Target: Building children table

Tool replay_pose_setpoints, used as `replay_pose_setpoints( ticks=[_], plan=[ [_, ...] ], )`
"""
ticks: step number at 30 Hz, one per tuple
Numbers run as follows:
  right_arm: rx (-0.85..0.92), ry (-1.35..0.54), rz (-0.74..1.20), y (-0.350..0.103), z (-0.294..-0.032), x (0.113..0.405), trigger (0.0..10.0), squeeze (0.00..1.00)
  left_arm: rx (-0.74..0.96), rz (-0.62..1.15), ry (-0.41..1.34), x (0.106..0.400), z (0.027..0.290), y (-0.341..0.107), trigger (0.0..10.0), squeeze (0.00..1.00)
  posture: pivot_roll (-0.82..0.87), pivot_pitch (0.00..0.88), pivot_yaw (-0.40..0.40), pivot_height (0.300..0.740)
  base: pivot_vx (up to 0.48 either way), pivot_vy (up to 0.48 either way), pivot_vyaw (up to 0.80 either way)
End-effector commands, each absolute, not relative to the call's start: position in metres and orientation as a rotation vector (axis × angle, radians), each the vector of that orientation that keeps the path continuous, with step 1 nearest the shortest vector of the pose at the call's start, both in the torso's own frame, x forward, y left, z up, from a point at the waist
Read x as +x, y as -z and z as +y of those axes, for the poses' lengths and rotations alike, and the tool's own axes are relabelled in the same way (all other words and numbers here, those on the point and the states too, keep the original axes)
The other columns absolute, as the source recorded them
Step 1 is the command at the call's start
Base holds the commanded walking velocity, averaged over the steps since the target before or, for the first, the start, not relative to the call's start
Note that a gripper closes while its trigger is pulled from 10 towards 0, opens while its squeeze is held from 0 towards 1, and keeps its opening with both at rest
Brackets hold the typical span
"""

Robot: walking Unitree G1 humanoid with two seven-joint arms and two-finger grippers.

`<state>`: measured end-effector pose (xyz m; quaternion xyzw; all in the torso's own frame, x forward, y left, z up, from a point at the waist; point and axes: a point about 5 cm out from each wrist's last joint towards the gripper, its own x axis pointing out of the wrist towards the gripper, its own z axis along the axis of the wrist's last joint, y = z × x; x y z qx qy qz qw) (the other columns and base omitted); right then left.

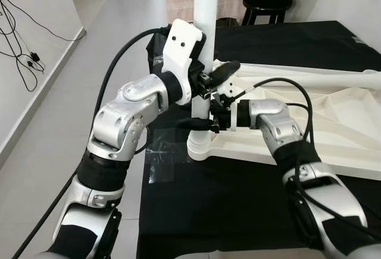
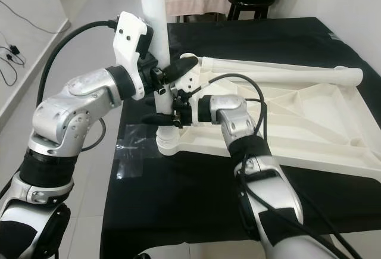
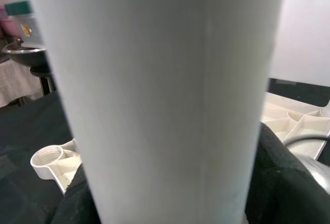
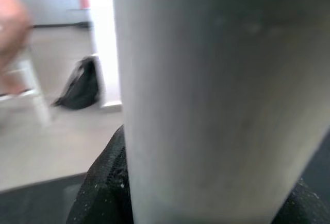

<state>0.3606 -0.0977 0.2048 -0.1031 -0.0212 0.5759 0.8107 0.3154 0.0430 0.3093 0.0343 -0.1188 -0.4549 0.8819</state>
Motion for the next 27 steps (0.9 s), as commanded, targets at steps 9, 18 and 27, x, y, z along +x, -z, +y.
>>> replay_pose_setpoints(
  ticks=[9,18,27],
  plan=[
    [-0.222,-0.282,0.112,-0.145,-0.089,0.304,0.0,0.0,0.064,-0.179,0.985,0.312,0.034,-0.298,10.0,0.0,0.04,0.145,0.04,0.74,0.0,0.0,0.0],
    [-0.213,-0.425,0.017,-0.17,-0.061,0.336,0.0,0.0,0.055,-0.166,0.927,0.317,0.037,-0.296,10.0,0.0,0.04,0.117,0.031,0.74,0.0,0.0,0.0],
    [-0.219,-0.387,-0.003,-0.187,-0.06,0.335,10.0,0.0,0.047,-0.161,0.921,0.319,0.038,-0.296,0.0,0.0,0.04,0.104,0.032,0.74,0.0,0.0,0.0]
  ],
)
